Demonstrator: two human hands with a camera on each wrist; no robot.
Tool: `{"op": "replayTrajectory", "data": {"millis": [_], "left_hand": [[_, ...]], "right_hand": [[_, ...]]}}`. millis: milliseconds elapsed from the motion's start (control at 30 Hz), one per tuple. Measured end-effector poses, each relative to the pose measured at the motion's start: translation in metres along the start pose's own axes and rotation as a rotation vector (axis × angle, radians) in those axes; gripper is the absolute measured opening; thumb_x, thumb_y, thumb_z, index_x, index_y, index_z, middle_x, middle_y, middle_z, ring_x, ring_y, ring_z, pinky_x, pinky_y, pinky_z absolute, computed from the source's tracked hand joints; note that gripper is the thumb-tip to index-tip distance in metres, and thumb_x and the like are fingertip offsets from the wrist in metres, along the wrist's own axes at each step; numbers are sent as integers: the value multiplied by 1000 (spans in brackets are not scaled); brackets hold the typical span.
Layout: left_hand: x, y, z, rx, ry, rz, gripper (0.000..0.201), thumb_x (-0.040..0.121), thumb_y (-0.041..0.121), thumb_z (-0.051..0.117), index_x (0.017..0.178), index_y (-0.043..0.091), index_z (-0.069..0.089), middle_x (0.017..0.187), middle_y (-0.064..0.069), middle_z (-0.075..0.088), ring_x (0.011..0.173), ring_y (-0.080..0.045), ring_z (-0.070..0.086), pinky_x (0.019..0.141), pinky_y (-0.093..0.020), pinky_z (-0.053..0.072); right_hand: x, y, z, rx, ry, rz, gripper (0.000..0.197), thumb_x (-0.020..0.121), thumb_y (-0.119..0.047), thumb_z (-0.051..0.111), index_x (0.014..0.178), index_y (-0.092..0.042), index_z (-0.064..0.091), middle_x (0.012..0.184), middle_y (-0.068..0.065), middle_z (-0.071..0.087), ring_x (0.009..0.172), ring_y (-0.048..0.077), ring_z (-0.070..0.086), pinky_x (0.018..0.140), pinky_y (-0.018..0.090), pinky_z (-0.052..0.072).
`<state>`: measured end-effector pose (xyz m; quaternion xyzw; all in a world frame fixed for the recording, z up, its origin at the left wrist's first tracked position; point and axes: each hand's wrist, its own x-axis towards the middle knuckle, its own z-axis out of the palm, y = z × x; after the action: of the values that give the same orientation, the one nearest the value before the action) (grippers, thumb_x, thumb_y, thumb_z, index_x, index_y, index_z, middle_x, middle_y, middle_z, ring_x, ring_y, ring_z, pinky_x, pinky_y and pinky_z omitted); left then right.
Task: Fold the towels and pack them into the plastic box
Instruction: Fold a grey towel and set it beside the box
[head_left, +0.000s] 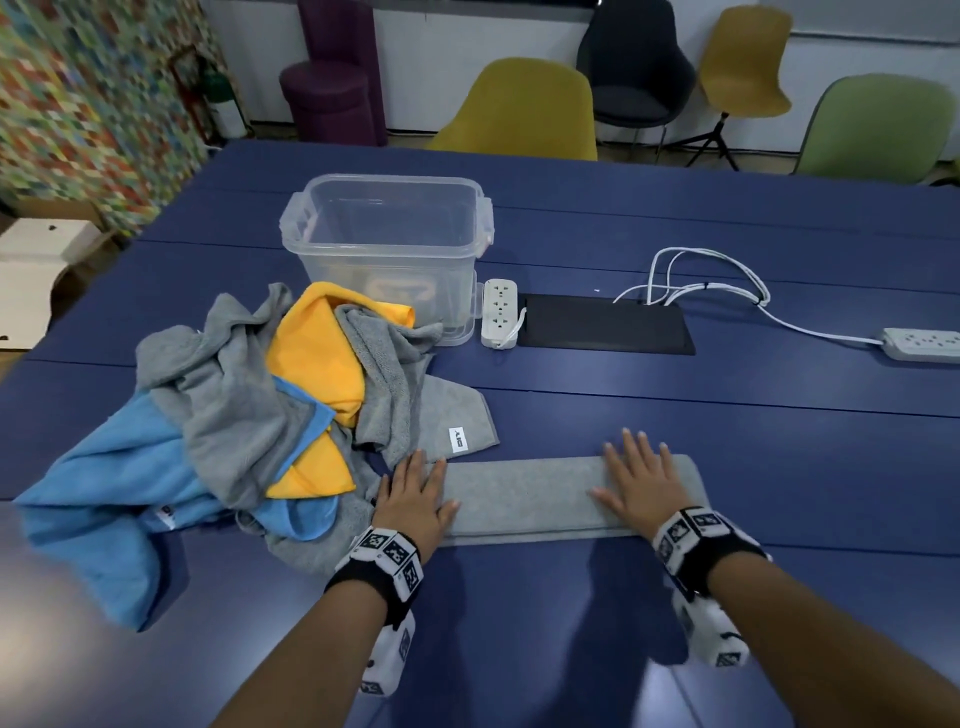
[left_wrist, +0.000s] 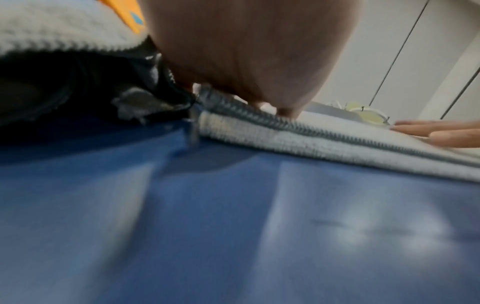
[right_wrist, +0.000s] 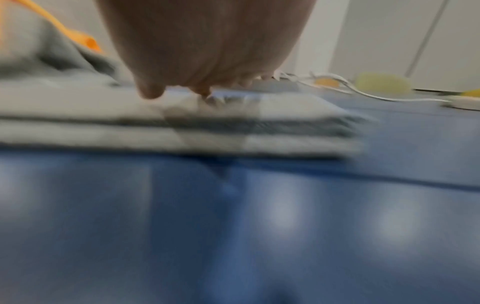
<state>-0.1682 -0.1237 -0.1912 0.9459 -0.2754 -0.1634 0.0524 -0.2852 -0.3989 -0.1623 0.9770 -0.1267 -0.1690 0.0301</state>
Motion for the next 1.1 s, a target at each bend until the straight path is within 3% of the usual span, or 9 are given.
{"op": "replayTrajectory", "data": {"millis": [67, 167, 367, 533, 767, 867, 933, 1033, 1100], "left_hand": [[-2, 4, -11, -55, 141, -110, 67, 90, 50, 38, 144, 12, 29, 148, -20, 27, 136, -33, 30, 107, -42, 33], [1, 4, -29, -94, 74, -300, 61, 89, 37, 53, 138, 11, 29, 137, -16, 38, 123, -32, 43, 95, -37, 42], [7, -5, -33, -275, -56, -427, 56, 88, 40, 53, 129, 4, 40, 125, -14, 56, 115, -29, 55, 88, -31, 45], [5, -7, -36, -324, -160, -386, 51, 90, 42, 49, 121, 2, 51, 127, -18, 52, 116, -30, 52, 94, -31, 44], [2, -9, -76, -622, 110, -290, 26, 87, 23, 55, 105, 5, 52, 100, -13, 61, 97, -31, 59, 77, -30, 42], [1, 13, -83, -782, 140, -128, 18, 86, 23, 61, 92, 13, 46, 78, -2, 52, 78, -24, 54, 69, -27, 38], [-1, 35, -79, -972, 79, -42, 15, 88, 21, 61, 92, 16, 47, 74, 2, 50, 68, -17, 51, 62, -26, 41], [1, 59, -65, -1161, -93, 75, 14, 95, 6, 47, 105, 14, 51, 84, -1, 58, 64, -7, 57, 54, -15, 46], [3, 64, -56, -1055, -93, 157, 30, 93, -4, 38, 115, 8, 54, 94, -4, 60, 77, -12, 61, 72, -17, 50]], "right_hand": [[7, -35, -18, -5, 74, -61, 68, 85, -64, 26, 117, -18, 65, 115, 15, 65, 93, 32, 68, 77, 45, 54], [14, -89, -33, 56, 191, -248, 70, 74, -59, 61, 134, -25, 48, 120, 10, 53, 102, 31, 56, 87, 39, 45], [19, -108, -27, 118, -119, -131, 83, 80, -59, 54, 147, -31, 14, 136, 10, 33, 125, 29, 37, 104, 40, 34], [20, -109, -24, 78, -116, -149, 83, 83, -63, 47, 148, -29, 9, 135, 10, 34, 121, 29, 40, 103, 40, 37], [26, -122, -46, 723, 16, -42, 38, 98, -36, 36, 124, -10, 49, 119, 13, 57, 109, 28, 53, 98, 38, 41], [22, -118, -61, 1281, -21, 111, 38, 99, -37, 33, 87, -9, 57, 79, 9, 61, 68, 22, 56, 75, 40, 50], [16, -116, -73, 1504, -86, 159, 45, 98, -42, 33, 83, -8, 58, 68, 6, 59, 58, 18, 54, 57, 26, 48], [11, -105, -72, 1494, -63, 127, 35, 95, -34, 48, 88, -3, 64, 73, 7, 62, 67, 16, 59, 60, 14, 47], [10, -95, -63, 1408, -62, 141, 17, 91, -16, 57, 76, -8, 62, 70, 1, 61, 63, 6, 59, 58, 8, 44]]}}
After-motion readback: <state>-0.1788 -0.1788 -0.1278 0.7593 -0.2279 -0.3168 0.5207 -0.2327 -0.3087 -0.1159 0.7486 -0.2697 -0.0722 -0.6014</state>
